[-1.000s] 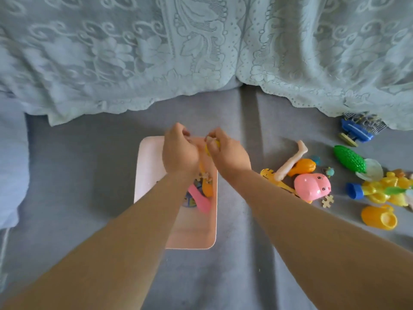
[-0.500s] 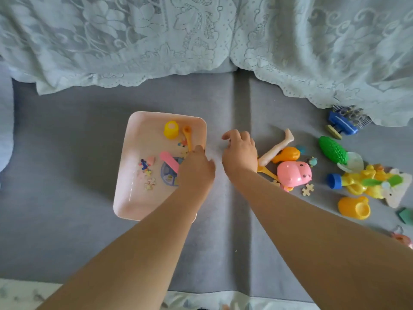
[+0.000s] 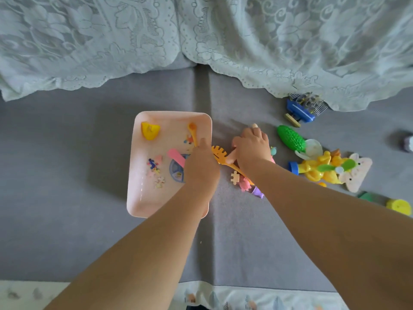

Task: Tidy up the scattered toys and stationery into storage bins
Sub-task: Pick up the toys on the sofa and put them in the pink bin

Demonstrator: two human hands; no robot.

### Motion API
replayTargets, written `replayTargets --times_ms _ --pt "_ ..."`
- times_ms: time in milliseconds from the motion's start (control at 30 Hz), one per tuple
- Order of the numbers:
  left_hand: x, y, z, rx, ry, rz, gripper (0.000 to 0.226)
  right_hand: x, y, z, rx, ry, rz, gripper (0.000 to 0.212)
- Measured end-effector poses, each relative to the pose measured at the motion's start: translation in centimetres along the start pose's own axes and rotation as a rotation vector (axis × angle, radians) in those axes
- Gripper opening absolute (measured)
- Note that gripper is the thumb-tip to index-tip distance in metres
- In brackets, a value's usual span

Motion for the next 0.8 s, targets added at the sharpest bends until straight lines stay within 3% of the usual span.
replayTargets --times_ms 67,133,267,367,500,667,800 --pt "-0.2 0.3 0.2 0.052 0.028 0.102 0.049 0.0 0.3 0.5 0.013 0.031 0.016 0.03" --pt "-0.2 0.9 1.3 0.136 -0.063 0.225 0.052 -0.1 0.9 1.0 0.068 0.055 0.056 0.022" --pt "-0.3 0.6 4.5 0.312 -0.377 0.382 0.021 -0.6 2.4 1.8 0.193 0.046 0.114 0.024" --pt "0.0 0.4 6.2 0.379 -0.395 0.322 0.01 -0.7 2.9 2.8 0.144 0.08 0.165 0.022" --pt "0.0 -1.0 7.0 0.427 -0.32 0.103 0.02 -0.8 3.1 5.0 0.119 0.077 0.258 0.02" --pt "-1.2 -2.4 7.0 0.595 -0.387 -0.013 0.024 -1.2 2.8 6.4 0.075 0.049 0.287 0.029" --pt "-1.5 -2.5 7.4 0.618 -0.416 -0.011 0.024 -2.0 2.5 6.3 0.087 0.026 0.275 0.031"
Point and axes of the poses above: each hand's wrist, its own x-axis towards the middle knuckle, its own y-axis out of the back of the hand, z = x × y, the point moved 6 cm from there along x, towards the middle knuckle, and after that the axes turned 8 degrees about x, right-handed, at the moved point
